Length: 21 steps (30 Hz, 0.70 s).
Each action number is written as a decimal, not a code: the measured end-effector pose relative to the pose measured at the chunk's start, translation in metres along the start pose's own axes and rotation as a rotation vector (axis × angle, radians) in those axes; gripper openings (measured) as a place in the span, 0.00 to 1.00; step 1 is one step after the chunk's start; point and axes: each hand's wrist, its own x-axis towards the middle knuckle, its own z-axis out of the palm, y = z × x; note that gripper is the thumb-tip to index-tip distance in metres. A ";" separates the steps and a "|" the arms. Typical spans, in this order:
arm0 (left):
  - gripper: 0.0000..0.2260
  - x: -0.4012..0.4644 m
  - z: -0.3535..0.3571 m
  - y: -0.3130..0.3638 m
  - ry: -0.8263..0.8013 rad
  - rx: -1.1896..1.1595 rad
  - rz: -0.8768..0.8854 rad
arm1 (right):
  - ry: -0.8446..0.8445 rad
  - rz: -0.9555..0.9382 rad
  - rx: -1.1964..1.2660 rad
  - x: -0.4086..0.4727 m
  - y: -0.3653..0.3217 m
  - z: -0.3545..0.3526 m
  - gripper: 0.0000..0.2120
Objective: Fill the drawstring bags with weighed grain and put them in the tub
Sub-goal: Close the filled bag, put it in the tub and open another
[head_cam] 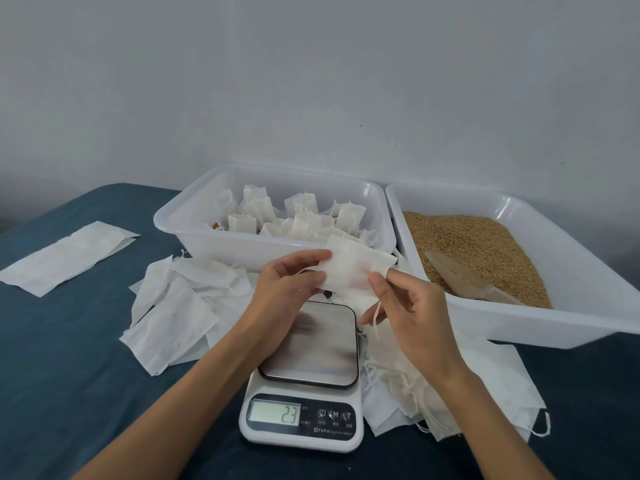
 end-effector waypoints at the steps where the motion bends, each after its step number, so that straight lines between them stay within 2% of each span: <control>1: 0.14 0.001 -0.001 0.001 0.012 -0.014 0.001 | 0.003 -0.001 0.001 0.000 0.000 -0.001 0.17; 3: 0.13 0.003 -0.003 0.001 0.022 -0.027 0.010 | -0.013 0.012 0.013 0.000 -0.001 -0.001 0.16; 5: 0.13 0.004 -0.005 0.000 0.006 -0.019 0.011 | -0.075 0.063 0.058 -0.001 0.001 0.000 0.08; 7: 0.13 0.004 -0.006 -0.001 -0.017 -0.007 0.005 | -0.132 0.107 0.072 -0.003 0.003 0.002 0.11; 10: 0.13 0.005 -0.008 0.000 -0.007 -0.013 0.002 | -0.196 0.113 0.064 -0.004 0.003 0.001 0.11; 13: 0.12 0.008 -0.011 0.003 0.044 -0.023 0.003 | -0.231 0.163 0.115 -0.005 0.001 -0.002 0.19; 15: 0.13 0.008 -0.012 0.006 0.062 -0.037 0.001 | -0.258 0.204 0.145 -0.004 0.001 -0.002 0.32; 17: 0.13 0.008 -0.012 0.008 0.100 -0.038 0.011 | -0.308 0.235 0.163 -0.003 -0.002 -0.004 0.40; 19: 0.12 0.006 -0.011 0.011 0.154 0.083 0.094 | -0.380 0.292 0.183 -0.002 -0.006 -0.009 0.45; 21: 0.10 0.001 -0.010 0.015 0.136 0.365 0.287 | -0.457 0.367 0.187 0.001 -0.017 -0.017 0.46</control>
